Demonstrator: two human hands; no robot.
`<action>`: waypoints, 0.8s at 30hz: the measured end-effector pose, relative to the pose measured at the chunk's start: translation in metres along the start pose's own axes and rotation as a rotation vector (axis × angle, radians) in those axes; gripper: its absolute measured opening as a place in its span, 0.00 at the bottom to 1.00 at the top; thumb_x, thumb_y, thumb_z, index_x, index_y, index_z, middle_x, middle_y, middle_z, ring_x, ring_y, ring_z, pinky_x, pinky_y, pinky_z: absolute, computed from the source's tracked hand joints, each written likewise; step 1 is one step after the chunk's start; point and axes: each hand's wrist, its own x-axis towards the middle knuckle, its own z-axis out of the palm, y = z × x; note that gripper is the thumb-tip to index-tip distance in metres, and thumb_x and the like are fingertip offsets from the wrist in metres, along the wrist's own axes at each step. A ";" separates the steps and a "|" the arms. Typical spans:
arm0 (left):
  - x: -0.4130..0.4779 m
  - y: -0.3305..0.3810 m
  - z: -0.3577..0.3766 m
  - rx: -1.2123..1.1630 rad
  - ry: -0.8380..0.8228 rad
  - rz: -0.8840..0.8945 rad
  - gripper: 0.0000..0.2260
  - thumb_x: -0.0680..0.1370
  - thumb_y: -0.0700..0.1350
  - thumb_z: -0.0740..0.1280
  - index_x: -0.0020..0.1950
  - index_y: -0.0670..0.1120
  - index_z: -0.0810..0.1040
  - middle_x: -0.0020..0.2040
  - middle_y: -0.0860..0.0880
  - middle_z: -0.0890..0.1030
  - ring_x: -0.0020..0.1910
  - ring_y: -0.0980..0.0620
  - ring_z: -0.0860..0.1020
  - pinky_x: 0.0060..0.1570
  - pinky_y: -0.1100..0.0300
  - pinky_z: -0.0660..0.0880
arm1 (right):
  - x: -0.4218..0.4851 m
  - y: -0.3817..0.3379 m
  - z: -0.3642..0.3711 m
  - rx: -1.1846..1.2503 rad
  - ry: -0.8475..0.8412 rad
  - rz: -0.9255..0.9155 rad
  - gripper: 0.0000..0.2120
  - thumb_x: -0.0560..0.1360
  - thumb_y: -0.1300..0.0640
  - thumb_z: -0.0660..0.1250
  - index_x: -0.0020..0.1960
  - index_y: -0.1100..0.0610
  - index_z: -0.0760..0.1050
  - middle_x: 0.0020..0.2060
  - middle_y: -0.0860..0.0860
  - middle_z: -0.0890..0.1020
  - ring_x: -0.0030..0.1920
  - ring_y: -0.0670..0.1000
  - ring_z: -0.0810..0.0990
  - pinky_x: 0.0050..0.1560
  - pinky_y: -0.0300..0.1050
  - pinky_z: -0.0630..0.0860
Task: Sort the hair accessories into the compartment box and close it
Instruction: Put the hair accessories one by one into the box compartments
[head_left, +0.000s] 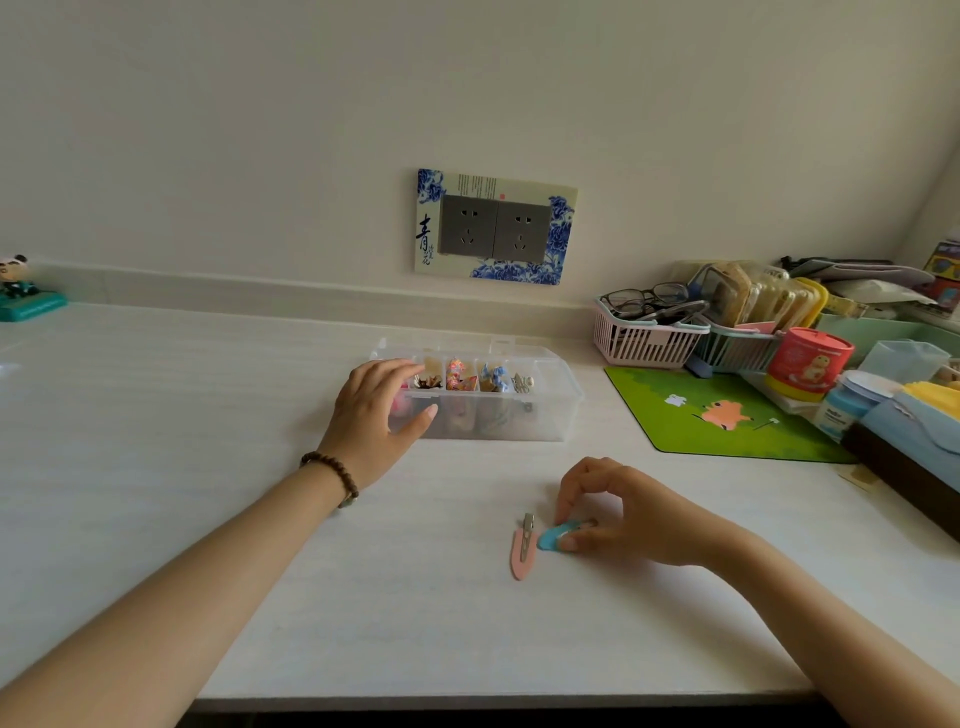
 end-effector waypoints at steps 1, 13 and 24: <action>0.000 0.000 0.000 -0.001 0.001 0.000 0.24 0.72 0.59 0.59 0.61 0.46 0.74 0.60 0.48 0.76 0.60 0.49 0.68 0.63 0.58 0.62 | 0.000 0.001 -0.001 -0.003 -0.009 0.018 0.08 0.66 0.49 0.75 0.43 0.47 0.80 0.49 0.45 0.77 0.52 0.41 0.73 0.57 0.31 0.67; 0.001 -0.002 0.001 -0.008 -0.011 -0.016 0.24 0.72 0.60 0.59 0.62 0.46 0.73 0.61 0.48 0.75 0.61 0.49 0.68 0.64 0.57 0.62 | 0.047 -0.016 -0.035 0.168 0.345 -0.009 0.12 0.73 0.61 0.68 0.55 0.51 0.75 0.42 0.48 0.83 0.42 0.48 0.82 0.49 0.39 0.79; 0.001 0.002 -0.001 -0.026 -0.020 -0.048 0.26 0.72 0.61 0.57 0.63 0.47 0.72 0.63 0.49 0.74 0.63 0.52 0.64 0.64 0.58 0.60 | 0.132 0.005 -0.059 -0.110 0.430 0.217 0.06 0.73 0.59 0.69 0.49 0.58 0.75 0.43 0.55 0.83 0.42 0.54 0.80 0.43 0.48 0.77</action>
